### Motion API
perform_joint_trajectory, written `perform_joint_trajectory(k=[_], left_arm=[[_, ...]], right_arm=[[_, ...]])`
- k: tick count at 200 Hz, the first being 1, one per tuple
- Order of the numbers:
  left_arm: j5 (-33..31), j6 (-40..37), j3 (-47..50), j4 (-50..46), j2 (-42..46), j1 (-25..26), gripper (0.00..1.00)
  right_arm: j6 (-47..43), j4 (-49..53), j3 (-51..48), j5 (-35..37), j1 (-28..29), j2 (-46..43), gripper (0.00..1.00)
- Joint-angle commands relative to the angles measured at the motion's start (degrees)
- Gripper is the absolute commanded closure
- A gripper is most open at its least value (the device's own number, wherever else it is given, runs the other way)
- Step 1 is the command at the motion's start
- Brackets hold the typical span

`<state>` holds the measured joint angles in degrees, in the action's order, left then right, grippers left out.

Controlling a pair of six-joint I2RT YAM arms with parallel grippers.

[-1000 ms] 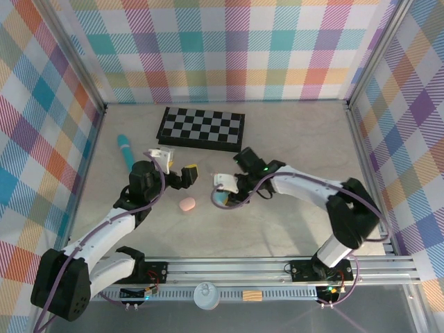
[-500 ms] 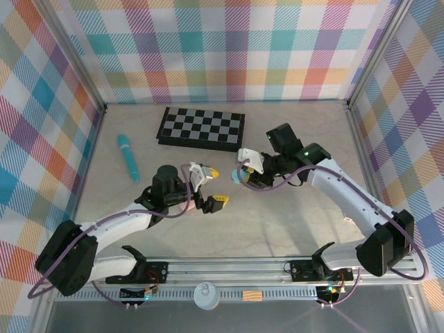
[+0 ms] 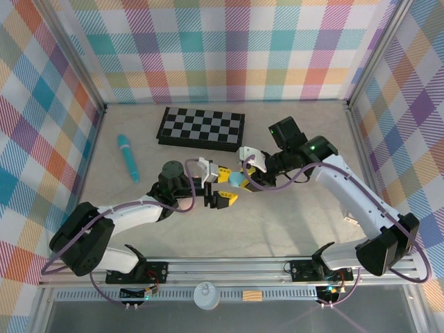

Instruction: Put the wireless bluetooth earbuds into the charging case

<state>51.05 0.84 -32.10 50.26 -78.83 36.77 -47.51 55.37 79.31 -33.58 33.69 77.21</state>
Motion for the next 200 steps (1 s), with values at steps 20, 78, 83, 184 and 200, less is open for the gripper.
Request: perform_joint_trajectory(k=[20,78,83,184,200], left_arm=[[3.3,2.9,-2.6,6.6,-0.5,1.1,0.35],[3.4,1.2,-3.1,6.1,-0.8,2.0,0.46],[3.4,1.1,-3.1,6.0,-0.7,2.1,0.46],[3.1,-4.4,-2.2,-0.5,2.4,2.7,0.53],[3.3,-4.0,-2.4,-0.3,2.6,2.8,0.55]], right_arm=[[-1.8,2.4,0.5,-2.7,-0.1,0.6,0.69],[-1.5,3.1,0.7,-2.6,-0.1,1.3,0.70],[-1.5,3.1,0.7,-2.6,-0.1,1.3,0.70],[0.2,1.1,0.3,-3.6,-0.1,0.7,0.73],[0.3,1.1,0.2,-3.7,-0.2,0.7,0.73]])
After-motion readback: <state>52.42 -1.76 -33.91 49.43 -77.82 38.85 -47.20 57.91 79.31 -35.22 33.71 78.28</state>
